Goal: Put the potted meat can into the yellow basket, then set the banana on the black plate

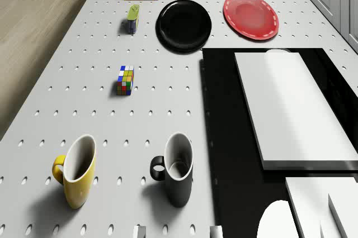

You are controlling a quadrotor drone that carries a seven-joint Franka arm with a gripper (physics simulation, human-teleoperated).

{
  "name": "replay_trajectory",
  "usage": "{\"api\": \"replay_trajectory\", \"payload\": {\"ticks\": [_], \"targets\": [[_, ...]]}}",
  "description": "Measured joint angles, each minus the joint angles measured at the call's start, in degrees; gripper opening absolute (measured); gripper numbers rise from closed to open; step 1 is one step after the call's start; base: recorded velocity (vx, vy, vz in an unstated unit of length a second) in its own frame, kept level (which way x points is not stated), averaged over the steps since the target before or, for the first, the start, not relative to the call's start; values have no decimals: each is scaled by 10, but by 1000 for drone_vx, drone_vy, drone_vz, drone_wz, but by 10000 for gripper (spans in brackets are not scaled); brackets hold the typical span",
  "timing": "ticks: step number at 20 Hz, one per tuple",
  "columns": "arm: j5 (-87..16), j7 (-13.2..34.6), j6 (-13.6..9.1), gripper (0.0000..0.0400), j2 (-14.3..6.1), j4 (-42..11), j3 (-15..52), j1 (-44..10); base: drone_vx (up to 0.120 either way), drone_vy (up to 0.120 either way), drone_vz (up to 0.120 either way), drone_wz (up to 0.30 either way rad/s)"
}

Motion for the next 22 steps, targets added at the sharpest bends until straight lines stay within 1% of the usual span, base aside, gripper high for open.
{"api": "replay_trajectory", "payload": {"ticks": [3,6,8,11,16,22], "targets": [[0,-1,-31,400,4,36,0,-1,0,0,0,0],[1,-1,-56,400,14,73,1,-2,0,0,0,0],[1,-1,-71,400,23,97,1,-2,0,120,0,0],[1,-1,-89,400,34,128,1,-2,107,120,0,0],[1,-1,-105,400,45,157,2,-3,120,120,0,0],[1,-2,-110,400,49,169,2,-4,120,120,0,0]]}}
